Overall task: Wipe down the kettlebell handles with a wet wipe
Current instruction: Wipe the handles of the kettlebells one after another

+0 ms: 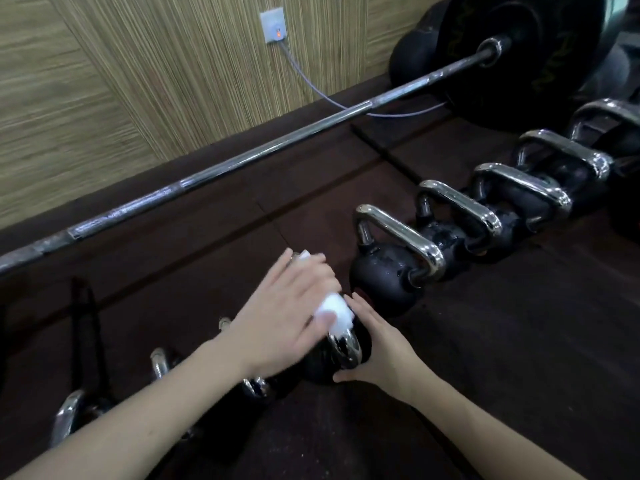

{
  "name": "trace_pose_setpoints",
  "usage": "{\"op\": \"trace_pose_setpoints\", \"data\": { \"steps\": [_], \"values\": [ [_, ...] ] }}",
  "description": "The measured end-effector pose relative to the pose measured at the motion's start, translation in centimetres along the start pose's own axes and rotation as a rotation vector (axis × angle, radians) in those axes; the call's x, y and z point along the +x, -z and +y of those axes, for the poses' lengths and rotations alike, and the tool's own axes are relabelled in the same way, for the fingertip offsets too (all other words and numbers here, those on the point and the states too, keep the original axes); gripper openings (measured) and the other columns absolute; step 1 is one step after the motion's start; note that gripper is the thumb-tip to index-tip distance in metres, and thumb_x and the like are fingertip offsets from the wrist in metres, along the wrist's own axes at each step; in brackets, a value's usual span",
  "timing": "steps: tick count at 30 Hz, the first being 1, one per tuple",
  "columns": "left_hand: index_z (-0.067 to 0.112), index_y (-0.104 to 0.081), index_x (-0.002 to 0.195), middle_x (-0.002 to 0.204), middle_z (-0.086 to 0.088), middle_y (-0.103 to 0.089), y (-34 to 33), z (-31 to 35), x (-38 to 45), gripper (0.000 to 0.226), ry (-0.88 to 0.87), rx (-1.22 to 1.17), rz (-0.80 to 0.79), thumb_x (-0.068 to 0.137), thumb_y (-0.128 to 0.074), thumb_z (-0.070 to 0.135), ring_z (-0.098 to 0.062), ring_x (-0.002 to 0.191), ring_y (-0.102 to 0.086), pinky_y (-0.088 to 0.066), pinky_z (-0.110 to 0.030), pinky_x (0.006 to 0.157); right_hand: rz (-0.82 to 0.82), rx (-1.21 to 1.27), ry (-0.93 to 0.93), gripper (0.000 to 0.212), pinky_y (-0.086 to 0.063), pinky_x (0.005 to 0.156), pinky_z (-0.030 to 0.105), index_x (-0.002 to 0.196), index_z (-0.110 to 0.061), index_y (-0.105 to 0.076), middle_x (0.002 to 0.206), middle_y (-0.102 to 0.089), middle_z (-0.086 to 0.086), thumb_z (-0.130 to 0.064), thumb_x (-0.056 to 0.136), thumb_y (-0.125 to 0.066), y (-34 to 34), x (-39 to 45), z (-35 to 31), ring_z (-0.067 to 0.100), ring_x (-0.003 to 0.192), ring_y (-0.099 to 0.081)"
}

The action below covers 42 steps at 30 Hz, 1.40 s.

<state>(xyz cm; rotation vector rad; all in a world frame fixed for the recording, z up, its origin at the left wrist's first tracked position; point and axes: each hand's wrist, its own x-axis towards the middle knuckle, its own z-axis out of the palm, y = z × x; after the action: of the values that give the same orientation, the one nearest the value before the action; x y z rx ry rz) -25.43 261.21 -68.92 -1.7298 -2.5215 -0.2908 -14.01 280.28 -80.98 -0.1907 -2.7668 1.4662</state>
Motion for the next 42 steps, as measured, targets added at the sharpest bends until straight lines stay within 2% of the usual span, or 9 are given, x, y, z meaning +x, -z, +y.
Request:
{"op": "trace_pose_setpoints", "data": {
  "steps": [6, 10, 14, 25, 27, 32, 37, 39, 42],
  "values": [
    [0.045, -0.077, 0.094, 0.094, 0.024, -0.07, 0.4, -1.8, 3.8, 0.036, 0.859, -1.157, 0.093, 0.102, -0.041, 0.048, -0.009, 0.104, -0.059, -0.041, -0.033, 0.104, -0.013, -0.019, -0.009, 0.135, -0.026, 0.12, 0.02, 0.157, -0.049, -0.017, 0.164, -0.008, -0.034, -0.056, 0.048, -0.096, -0.1, 0.1, 0.1, -0.014, 0.149, -0.012],
    [0.031, -0.067, 0.126, 0.133, 0.02, -0.055, 0.0, 0.2, 1.7, 0.034, 0.468, -0.639, 0.188, 0.108, -0.039, 0.029, 0.005, 0.138, -0.04, -0.025, -0.03, 0.122, -0.001, -0.005, 0.004, 0.133, -0.027, 0.118, 0.017, 0.157, -0.049, -0.019, 0.164, -0.011, -0.032, -0.055, 0.048, -0.096, 0.1, 0.1, 0.1, -0.019, 0.146, -0.012],
    [0.013, -0.058, 0.141, 0.148, -0.003, -0.052, -1.1, 2.2, -1.5, 0.043, -0.13, 0.022, 0.046, 0.103, -0.046, 0.03, -0.028, 0.156, -0.025, -0.016, -0.049, 0.128, 0.018, 0.012, 0.022, 0.128, -0.033, 0.121, 0.026, 0.157, -0.047, -0.021, 0.166, -0.017, -0.026, -0.06, 0.052, -0.093, -0.3, 0.1, 0.5, -0.015, 0.148, -0.015],
    [0.019, -0.062, 0.133, 0.138, 0.001, -0.061, -4.9, 3.7, -2.5, 0.036, -0.429, 0.453, 0.148, 0.103, -0.041, 0.023, -0.027, 0.148, -0.04, -0.022, -0.05, 0.127, 0.0, 0.031, 0.012, 0.085, -0.028, 0.12, 0.018, 0.153, -0.054, -0.024, 0.163, -0.015, -0.032, -0.056, 0.079, -0.066, -0.7, 0.3, 0.9, -0.012, 0.149, -0.019],
    [0.019, -0.065, 0.132, 0.137, 0.001, -0.063, -4.4, 3.3, -2.2, 0.037, -0.339, 0.377, 0.17, 0.1, -0.049, 0.028, -0.027, 0.146, -0.042, -0.022, -0.051, 0.127, 0.015, 0.079, -0.012, 0.08, -0.03, 0.121, 0.023, 0.15, -0.055, -0.031, 0.163, -0.023, -0.028, -0.057, 0.079, -0.068, -0.5, 0.4, 0.6, -0.011, 0.148, -0.023],
    [0.02, -0.058, 0.137, 0.146, 0.006, -0.051, -1.9, 0.8, -0.1, 0.04, 0.169, -0.189, 0.238, 0.106, -0.038, 0.035, -0.02, 0.151, -0.033, -0.018, -0.042, 0.126, -0.005, 0.002, -0.012, 0.131, -0.023, 0.117, 0.01, 0.156, -0.051, -0.022, 0.165, -0.015, -0.029, -0.055, 0.048, -0.096, 0.0, 0.1, 0.2, -0.016, 0.148, -0.013],
    [0.025, -0.063, 0.11, 0.109, 0.018, -0.06, -0.5, -0.1, 4.0, 0.026, 0.836, -1.176, 0.27, 0.108, -0.039, 0.035, -0.004, 0.108, -0.055, -0.04, -0.025, 0.093, 0.001, -0.012, 0.004, 0.134, -0.016, 0.113, 0.001, 0.157, -0.051, -0.018, 0.163, -0.009, -0.034, -0.057, 0.049, -0.096, 0.0, 0.1, 0.1, -0.02, 0.146, -0.009],
    [0.019, -0.063, 0.115, 0.111, 0.017, -0.059, -0.3, 0.2, 3.5, 0.031, 0.774, -1.044, 0.257, 0.103, -0.04, 0.037, 0.002, 0.11, -0.054, -0.039, -0.024, 0.095, 0.011, -0.012, 0.001, 0.134, -0.015, 0.11, -0.003, 0.157, -0.051, -0.019, 0.163, -0.011, -0.033, -0.055, 0.048, -0.097, 0.0, 0.0, 0.3, -0.021, 0.145, -0.01],
    [0.017, -0.061, 0.137, 0.139, 0.007, -0.052, -0.9, 1.3, 0.8, 0.042, 0.267, -0.413, 0.253, 0.105, -0.034, 0.024, -0.008, 0.146, -0.036, -0.022, -0.036, 0.124, 0.013, -0.004, -0.018, 0.129, -0.021, 0.115, 0.006, 0.151, -0.061, -0.02, 0.164, -0.018, -0.028, -0.054, 0.048, -0.097, -0.1, 0.0, 0.2, -0.015, 0.148, -0.016]
  ]
}}
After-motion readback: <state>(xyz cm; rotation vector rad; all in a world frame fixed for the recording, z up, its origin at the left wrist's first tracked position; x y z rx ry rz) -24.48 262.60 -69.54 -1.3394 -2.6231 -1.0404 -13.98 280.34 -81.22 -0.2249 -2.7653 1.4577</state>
